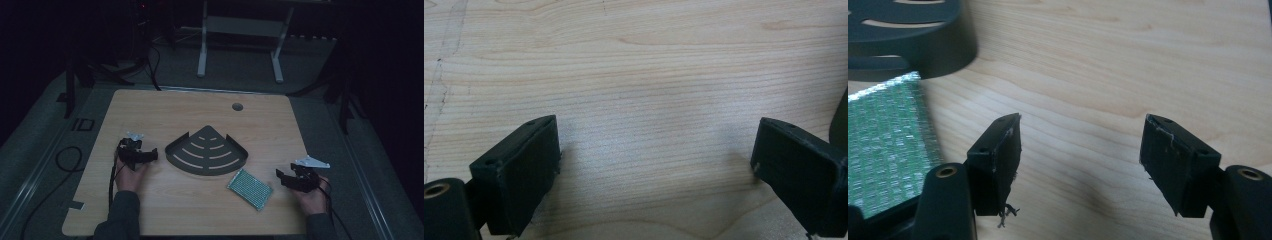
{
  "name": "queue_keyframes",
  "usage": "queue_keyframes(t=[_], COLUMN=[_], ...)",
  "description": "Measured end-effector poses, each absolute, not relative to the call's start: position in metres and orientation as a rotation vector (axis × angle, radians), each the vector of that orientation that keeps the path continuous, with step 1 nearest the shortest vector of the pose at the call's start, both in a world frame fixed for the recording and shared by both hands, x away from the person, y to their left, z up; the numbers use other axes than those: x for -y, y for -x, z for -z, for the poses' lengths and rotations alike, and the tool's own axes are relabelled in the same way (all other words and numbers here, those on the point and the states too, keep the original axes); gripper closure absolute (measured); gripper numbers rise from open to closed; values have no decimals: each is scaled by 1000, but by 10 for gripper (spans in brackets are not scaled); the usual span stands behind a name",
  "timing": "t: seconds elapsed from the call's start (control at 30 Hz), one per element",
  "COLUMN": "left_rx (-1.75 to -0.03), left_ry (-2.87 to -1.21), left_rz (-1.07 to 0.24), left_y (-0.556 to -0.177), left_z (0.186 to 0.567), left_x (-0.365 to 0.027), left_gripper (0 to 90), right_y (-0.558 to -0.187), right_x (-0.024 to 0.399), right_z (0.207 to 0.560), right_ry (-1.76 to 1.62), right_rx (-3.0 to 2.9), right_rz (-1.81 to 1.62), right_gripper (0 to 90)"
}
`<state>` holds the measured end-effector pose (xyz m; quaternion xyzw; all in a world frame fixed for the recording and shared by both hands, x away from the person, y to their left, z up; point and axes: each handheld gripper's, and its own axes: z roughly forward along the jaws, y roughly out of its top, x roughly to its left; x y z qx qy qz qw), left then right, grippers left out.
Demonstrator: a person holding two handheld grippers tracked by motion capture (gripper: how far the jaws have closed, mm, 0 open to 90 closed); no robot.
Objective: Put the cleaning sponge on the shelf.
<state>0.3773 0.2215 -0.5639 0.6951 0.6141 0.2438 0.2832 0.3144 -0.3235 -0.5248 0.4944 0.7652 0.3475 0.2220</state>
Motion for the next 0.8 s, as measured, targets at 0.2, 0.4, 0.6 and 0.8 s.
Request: queue_keyframes(t=[0.2, 0.4, 0.6, 0.8], left_rx=[-1644, -1644, -1644, -1644], left_ry=[-1861, -1861, -1861, -1861], left_rz=[-653, -653, -653, -653], left_y=[-377, -377, -377, -377], left_z=[564, 564, 564, 564], left_x=[-221, -221, -221, -221], left_gripper=[62, 62, 62, 62], right_y=[-302, -296, -295, -294], right_x=[310, 293, 274, 253], right_z=[503, 489, 487, 496], right_ry=[-1272, -1144, -1051, -959], right_rx=[-2150, -2258, -2335, -2417], right_rz=[-977, -1043, -1026, -976], right_gripper=[446, 524, 756, 874])
